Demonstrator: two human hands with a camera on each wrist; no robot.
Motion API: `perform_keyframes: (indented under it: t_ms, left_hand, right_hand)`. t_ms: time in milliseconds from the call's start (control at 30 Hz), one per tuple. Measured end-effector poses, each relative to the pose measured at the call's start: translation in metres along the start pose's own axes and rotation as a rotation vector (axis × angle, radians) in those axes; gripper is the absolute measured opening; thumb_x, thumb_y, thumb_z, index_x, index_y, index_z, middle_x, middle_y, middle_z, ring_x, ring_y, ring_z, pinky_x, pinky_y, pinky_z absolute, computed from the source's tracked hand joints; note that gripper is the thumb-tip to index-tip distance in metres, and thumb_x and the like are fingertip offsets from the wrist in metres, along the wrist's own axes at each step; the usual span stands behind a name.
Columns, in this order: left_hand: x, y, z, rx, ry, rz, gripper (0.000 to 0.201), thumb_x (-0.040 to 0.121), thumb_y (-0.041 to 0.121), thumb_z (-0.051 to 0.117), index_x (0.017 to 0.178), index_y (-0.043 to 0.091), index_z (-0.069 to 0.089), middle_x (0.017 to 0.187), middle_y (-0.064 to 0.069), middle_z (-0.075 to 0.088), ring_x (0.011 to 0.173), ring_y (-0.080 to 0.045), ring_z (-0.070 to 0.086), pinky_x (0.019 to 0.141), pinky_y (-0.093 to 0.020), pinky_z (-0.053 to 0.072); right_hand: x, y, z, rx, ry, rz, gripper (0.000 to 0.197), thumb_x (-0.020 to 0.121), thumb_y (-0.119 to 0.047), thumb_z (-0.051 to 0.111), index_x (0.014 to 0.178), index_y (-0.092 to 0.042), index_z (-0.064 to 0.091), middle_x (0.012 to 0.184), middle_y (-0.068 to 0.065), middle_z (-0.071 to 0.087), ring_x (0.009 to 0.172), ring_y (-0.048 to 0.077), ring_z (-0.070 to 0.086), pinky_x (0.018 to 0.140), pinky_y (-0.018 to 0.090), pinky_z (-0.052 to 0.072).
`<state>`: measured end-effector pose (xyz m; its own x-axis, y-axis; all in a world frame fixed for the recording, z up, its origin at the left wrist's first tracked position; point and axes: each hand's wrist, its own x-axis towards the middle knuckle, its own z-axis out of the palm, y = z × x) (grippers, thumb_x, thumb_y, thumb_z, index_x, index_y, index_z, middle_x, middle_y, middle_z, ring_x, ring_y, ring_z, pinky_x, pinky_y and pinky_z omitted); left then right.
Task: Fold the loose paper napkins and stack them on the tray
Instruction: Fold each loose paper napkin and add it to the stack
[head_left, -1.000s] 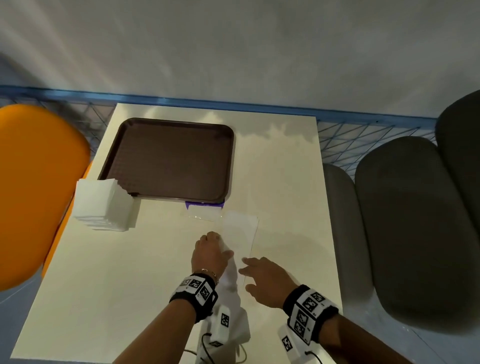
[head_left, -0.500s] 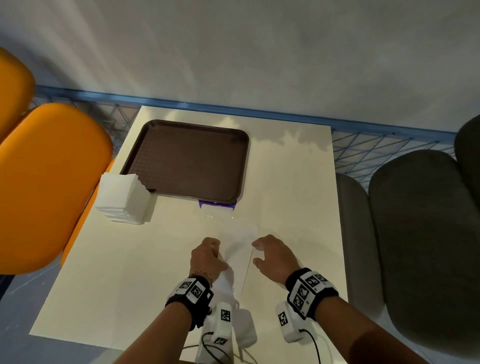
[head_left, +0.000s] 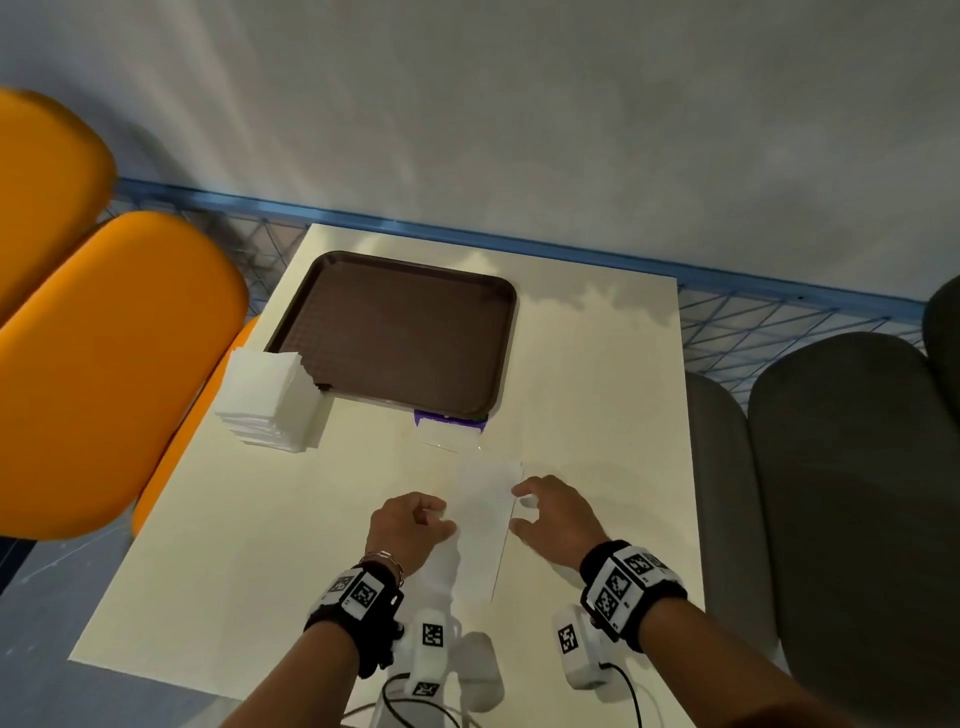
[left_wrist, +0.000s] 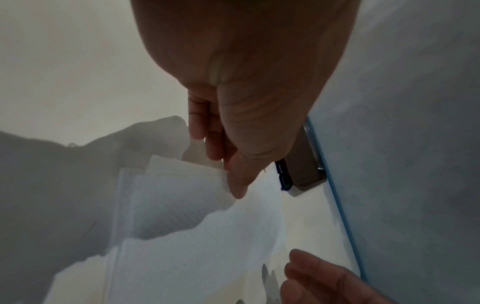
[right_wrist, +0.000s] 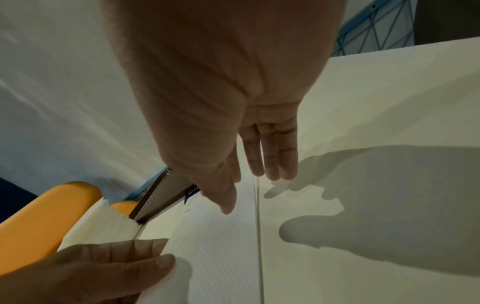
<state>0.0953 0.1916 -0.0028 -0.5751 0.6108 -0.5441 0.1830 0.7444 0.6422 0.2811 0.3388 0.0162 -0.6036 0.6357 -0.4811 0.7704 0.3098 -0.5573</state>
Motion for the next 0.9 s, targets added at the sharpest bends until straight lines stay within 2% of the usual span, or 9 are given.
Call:
perform_keyframes:
  t_ms: [133,267,367,467,533,667,767,833,900]
  left_hand:
    - [-0.005,0.003,-0.006,-0.02,-0.01,0.003,0.016,0.084,0.026,0.085,0.082,0.038,0.075,0.081,0.017,0.073,0.079,0.001,0.066,0.061,-0.002,0.039]
    - [-0.013,0.009,-0.011,0.024,0.055,0.102,0.01,0.087,0.025,0.08,0.086,0.034,0.078,0.08,0.018,0.074,0.077,0.004,0.067,0.062,-0.001,0.041]
    - [-0.021,0.007,-0.015,0.117,0.072,0.278,0.011,0.091,0.021,0.077,0.09,0.032,0.077,0.085,0.022,0.073,0.081,0.011,0.065,0.071,-0.002,0.042]
    - [-0.028,0.003,-0.018,0.215,0.069,0.377,0.011,0.094,0.02,0.073,0.095,0.031,0.077,0.087,0.024,0.071,0.081,0.012,0.063,0.072,-0.003,0.042]
    - [-0.029,0.002,-0.02,0.249,0.097,0.403,0.013,0.094,0.02,0.073,0.095,0.032,0.078,0.088,0.023,0.071,0.078,0.009,0.062,0.072,-0.005,0.043]
    - [-0.026,-0.002,-0.022,0.274,0.14,0.415,0.017,0.094,0.018,0.074,0.097,0.032,0.081,0.094,0.018,0.075,0.085,-0.002,0.067,0.079,-0.02,0.054]
    - [-0.022,-0.005,-0.024,0.257,0.159,0.393,0.018,0.095,0.015,0.073,0.099,0.03,0.081,0.095,0.015,0.075,0.085,-0.004,0.067,0.076,-0.012,0.049]
    - [-0.019,-0.007,-0.027,0.213,0.182,0.369,0.015,0.094,0.015,0.075,0.099,0.027,0.082,0.092,0.016,0.073,0.081,-0.002,0.065,0.073,-0.003,0.04]
    - [-0.017,-0.01,-0.028,0.163,0.193,0.323,0.011,0.094,0.018,0.076,0.097,0.027,0.081,0.09,0.02,0.07,0.076,0.002,0.064,0.071,-0.002,0.041]
  right_hand:
    - [-0.002,-0.004,0.002,0.007,-0.025,0.018,0.047,0.096,-0.031,0.076,0.139,-0.023,0.059,0.144,-0.001,0.057,0.13,0.01,0.062,0.103,0.026,0.049]
    - [-0.004,-0.012,0.005,0.059,0.001,0.025,0.074,0.091,-0.037,0.081,0.154,-0.025,0.044,0.152,0.002,0.053,0.135,0.02,0.057,0.111,0.034,0.047]
    - [-0.004,-0.024,-0.003,-0.012,0.104,-0.101,0.089,0.091,-0.038,0.082,0.163,-0.03,0.03,0.164,-0.001,0.04,0.149,0.021,0.041,0.121,0.036,0.037]
    - [0.0,-0.041,-0.017,-0.167,0.098,-0.276,0.093,0.091,-0.034,0.083,0.164,-0.039,0.027,0.173,-0.006,0.025,0.157,0.02,0.026,0.128,0.039,0.026]
    - [0.007,-0.048,-0.021,-0.308,0.075,-0.408,0.081,0.091,-0.031,0.082,0.159,-0.042,0.039,0.172,-0.007,0.028,0.156,0.017,0.028,0.126,0.038,0.024]
    - [0.025,-0.048,-0.022,-0.466,0.044,-0.537,0.04,0.096,-0.026,0.077,0.135,-0.032,0.071,0.16,-0.004,0.049,0.149,0.017,0.039,0.12,0.032,0.025]
    - [0.034,-0.048,-0.027,-0.352,0.05,-0.47,0.022,0.098,-0.02,0.072,0.118,-0.023,0.08,0.127,0.002,0.073,0.119,0.021,0.065,0.1,0.03,0.042]
    - [0.039,-0.043,-0.029,-0.169,0.042,-0.381,0.014,0.097,-0.016,0.073,0.106,-0.019,0.083,0.108,0.002,0.078,0.101,0.02,0.07,0.086,0.025,0.047]
    - [0.04,-0.037,-0.03,-0.052,0.017,-0.322,0.01,0.094,-0.017,0.076,0.098,-0.021,0.083,0.098,-0.002,0.08,0.092,0.015,0.071,0.082,0.025,0.051]
